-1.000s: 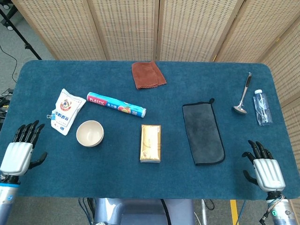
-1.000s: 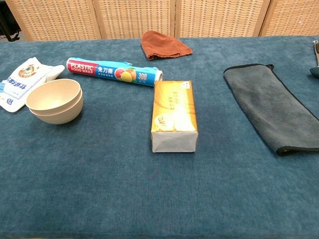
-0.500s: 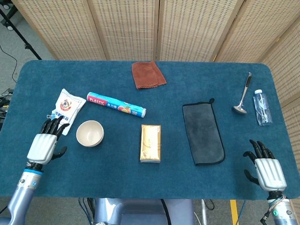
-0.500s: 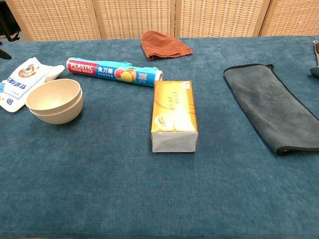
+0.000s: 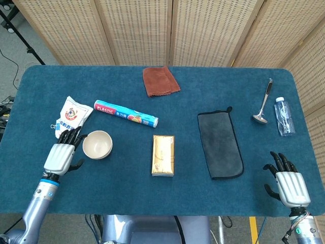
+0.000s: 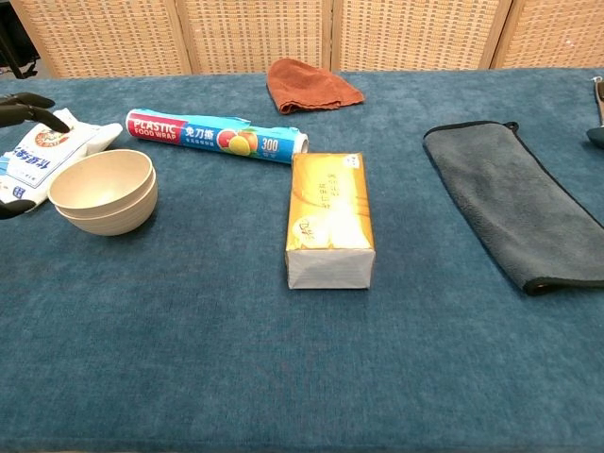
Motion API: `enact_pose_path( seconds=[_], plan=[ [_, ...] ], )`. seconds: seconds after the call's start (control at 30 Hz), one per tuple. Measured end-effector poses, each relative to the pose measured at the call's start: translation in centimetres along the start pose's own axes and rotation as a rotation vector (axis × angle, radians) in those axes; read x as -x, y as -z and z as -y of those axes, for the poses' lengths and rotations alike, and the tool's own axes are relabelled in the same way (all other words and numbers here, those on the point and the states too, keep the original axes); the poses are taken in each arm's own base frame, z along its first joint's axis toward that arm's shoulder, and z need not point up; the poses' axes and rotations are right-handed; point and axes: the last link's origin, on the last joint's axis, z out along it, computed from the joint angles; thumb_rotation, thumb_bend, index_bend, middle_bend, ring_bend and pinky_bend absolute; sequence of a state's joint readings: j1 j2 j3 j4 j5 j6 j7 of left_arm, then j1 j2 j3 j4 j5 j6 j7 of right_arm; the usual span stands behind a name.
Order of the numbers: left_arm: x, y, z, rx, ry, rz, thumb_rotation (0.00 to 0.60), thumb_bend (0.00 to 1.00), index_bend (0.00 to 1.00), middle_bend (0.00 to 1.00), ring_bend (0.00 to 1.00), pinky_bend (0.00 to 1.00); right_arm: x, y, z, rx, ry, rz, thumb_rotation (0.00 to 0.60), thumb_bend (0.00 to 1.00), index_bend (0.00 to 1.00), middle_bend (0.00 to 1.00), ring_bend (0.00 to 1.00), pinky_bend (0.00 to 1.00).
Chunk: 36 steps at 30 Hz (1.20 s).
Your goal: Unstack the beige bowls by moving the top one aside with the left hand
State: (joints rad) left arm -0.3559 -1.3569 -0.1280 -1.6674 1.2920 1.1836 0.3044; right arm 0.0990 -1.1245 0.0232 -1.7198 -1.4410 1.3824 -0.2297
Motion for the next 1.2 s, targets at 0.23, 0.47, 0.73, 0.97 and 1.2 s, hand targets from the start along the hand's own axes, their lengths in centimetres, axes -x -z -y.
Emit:
enact_pose_path(
  seconds=[0.23,0.47,0.73,0.97,1.2],
  plan=[
    [0.5,-0.1,-0.5,0.006,0.026,0.024,0.6,0.3,0.2,0.0,0.0,0.0,-0.1,0.0,-0.1,0.002,0.001,-0.001,0.6,0.31,0.34,0.07,0.02,0.17],
    [0.7,-0.4,-1.1,0.016,0.024,0.026,0.6,0.3,0.22,0.0,0.0,0.0,0.0,0.0,0.0,0.001,0.002,-0.001,0.6,0.31,0.34,0.07,0.02,0.17],
    [1.2,-0.6,-1.4,0.019,0.023,0.038,0.6,0.3,0.23,0.0,0.0,0.0,-0.2,0.0,-0.1,0.004,0.001,-0.007,0.6,0.31,0.34,0.06,0.02,0.17],
    [1.6,-0.9,-1.4,0.022,0.007,0.032,0.6,0.3,0.24,0.0,0.0,0.0,-0.3,0.0,-0.1,0.006,0.001,-0.009,0.6,0.31,0.34,0.07,0.02,0.17],
    [2.1,-1.2,-1.5,0.024,0.001,0.031,0.6,0.3,0.25,0.0,0.0,0.0,-0.3,0.0,-0.2,0.009,0.002,-0.01,0.6,0.31,0.34,0.06,0.02,0.17]
  ],
)
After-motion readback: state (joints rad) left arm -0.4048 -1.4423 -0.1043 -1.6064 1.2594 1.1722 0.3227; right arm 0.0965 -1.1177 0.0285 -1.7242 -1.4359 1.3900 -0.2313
